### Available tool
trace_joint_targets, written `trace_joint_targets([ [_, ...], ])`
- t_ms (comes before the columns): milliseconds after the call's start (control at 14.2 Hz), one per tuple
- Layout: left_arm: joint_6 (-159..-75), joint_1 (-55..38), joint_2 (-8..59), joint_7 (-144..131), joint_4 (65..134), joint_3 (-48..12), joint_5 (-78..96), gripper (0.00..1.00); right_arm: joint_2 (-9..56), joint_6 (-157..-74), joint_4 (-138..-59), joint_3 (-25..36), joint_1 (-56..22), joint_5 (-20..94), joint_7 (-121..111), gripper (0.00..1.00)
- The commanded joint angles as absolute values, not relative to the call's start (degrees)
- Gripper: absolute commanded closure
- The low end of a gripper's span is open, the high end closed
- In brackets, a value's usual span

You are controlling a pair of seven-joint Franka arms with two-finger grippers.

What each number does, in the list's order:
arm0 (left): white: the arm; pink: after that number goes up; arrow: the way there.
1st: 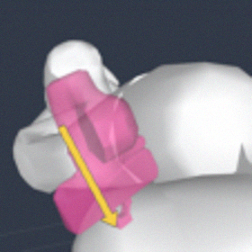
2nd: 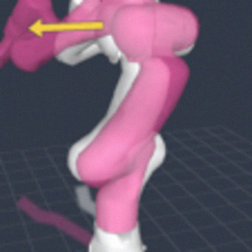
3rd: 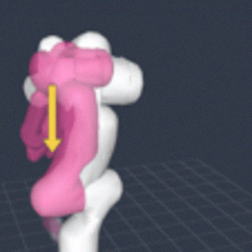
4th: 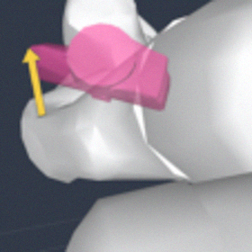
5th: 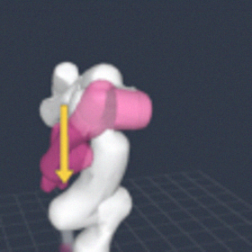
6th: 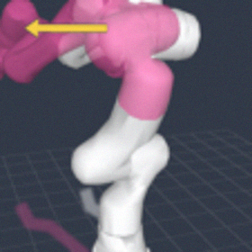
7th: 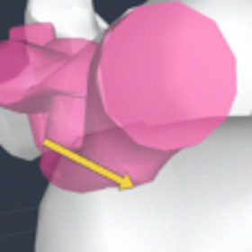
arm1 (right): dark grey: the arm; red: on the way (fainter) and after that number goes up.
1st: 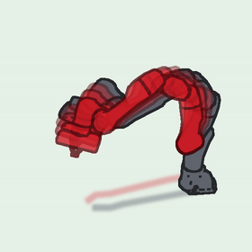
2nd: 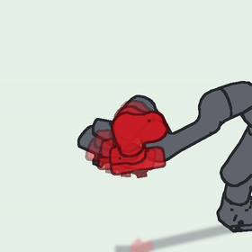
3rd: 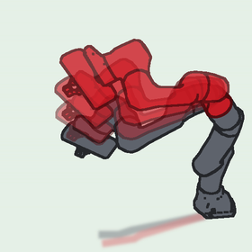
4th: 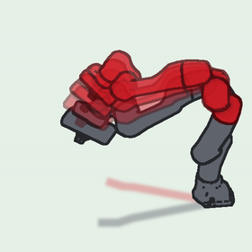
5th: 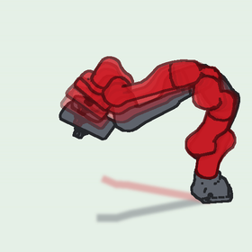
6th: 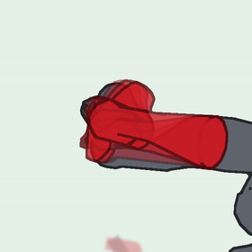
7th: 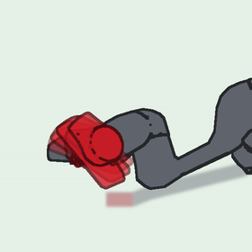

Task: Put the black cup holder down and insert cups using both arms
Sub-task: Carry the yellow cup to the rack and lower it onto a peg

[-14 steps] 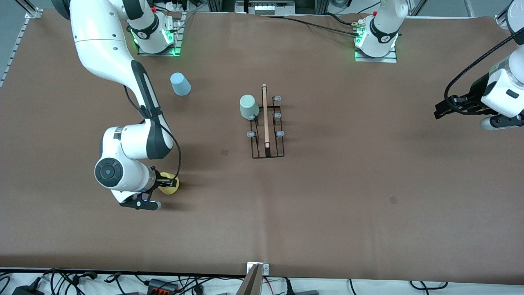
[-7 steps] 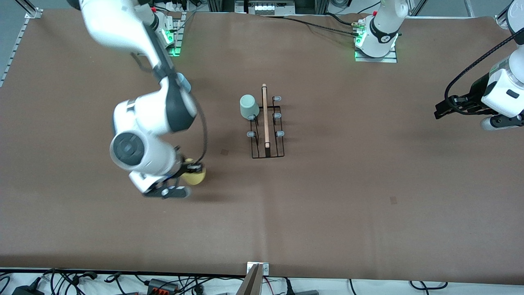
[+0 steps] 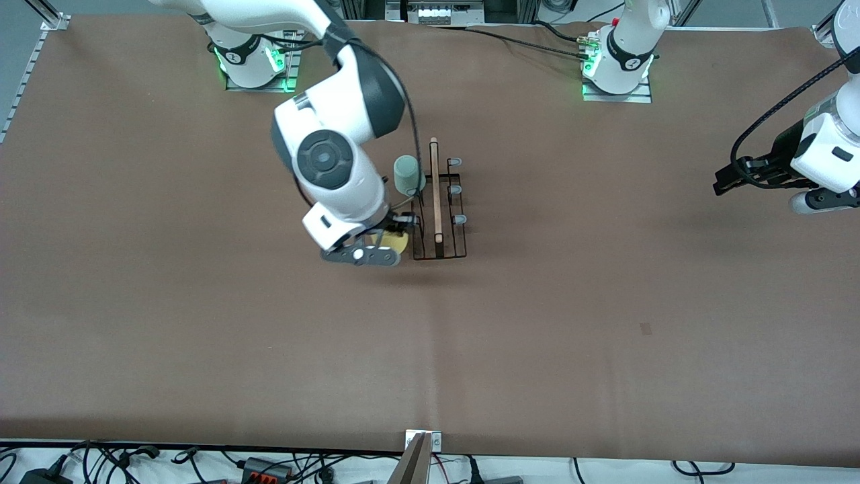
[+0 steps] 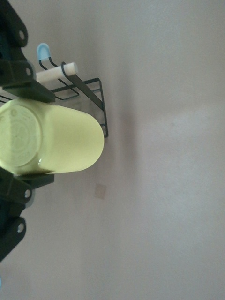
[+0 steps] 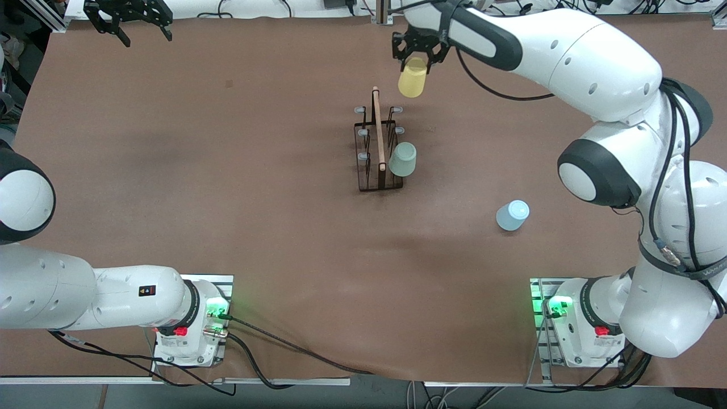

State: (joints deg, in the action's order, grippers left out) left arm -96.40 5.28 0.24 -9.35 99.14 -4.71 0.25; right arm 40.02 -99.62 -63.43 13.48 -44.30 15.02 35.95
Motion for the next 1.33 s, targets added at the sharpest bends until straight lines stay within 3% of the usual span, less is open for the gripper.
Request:
trace_joint_targets([
  [0,-95.9,5.5,-1.0,-7.9,99.9,-4.5,1.3,0.00,41.1,-100.2,-63.6,13.9,-44.6,17.0,37.4,0.70],
  [1264,-95.8,5.5,-0.9,-7.8,99.9,-4.3,1.3,0.00,45.3,-100.6,-65.7,13.8,-47.1,21.0,37.1,0.70],
])
